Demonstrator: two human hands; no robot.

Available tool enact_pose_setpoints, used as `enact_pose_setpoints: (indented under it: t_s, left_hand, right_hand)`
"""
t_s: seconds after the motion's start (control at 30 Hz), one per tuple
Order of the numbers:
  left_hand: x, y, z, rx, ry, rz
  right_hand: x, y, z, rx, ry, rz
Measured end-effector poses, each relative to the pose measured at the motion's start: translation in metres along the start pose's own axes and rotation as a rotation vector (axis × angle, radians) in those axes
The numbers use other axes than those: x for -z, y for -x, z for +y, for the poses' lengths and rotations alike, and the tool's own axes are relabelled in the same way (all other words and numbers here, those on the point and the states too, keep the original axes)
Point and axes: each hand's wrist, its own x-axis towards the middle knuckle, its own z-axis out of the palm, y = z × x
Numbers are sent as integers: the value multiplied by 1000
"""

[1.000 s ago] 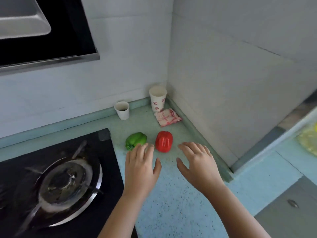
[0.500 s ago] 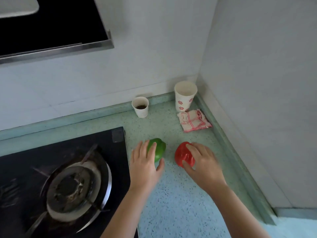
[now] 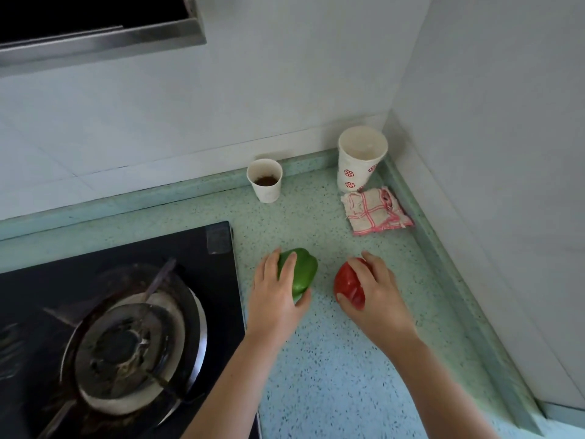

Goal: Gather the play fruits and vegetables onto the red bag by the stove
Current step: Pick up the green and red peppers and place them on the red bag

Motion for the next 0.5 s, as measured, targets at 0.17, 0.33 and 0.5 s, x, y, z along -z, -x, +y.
enact_pose_setpoints:
  t_s: [0.17, 0.33, 0.5]
  left_hand:
    - [-1, 1, 0, 29, 39, 5]
    - [2, 3, 4, 73, 75, 30]
    - [15, 14, 15, 134, 163, 67]
  right_hand:
    - [-6, -2, 4, -47, -66, 14]
    - [-4, 0, 7, -71, -140, 10]
    - [3, 10, 5, -34, -157, 35]
